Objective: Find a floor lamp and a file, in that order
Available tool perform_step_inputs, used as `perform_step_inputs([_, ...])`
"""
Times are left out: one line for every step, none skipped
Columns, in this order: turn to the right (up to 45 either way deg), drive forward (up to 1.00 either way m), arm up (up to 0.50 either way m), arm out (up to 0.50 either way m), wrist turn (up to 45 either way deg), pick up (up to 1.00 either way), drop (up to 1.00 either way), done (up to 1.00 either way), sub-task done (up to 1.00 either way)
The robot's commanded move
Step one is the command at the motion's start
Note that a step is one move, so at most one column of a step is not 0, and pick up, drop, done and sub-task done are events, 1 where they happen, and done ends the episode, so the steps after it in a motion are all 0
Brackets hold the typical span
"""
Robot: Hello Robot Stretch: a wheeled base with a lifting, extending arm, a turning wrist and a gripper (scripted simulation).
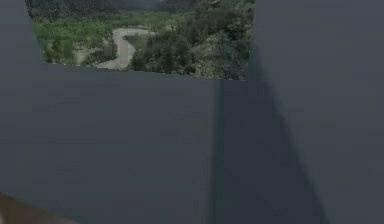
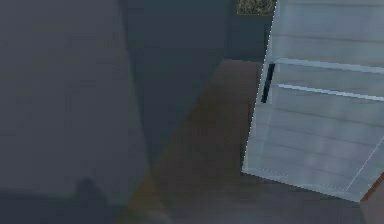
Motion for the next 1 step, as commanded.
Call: perform_step_inputs([-6.0,0.0,0.0,0.0,0.0,0.0,0.0,0.0,0.0])
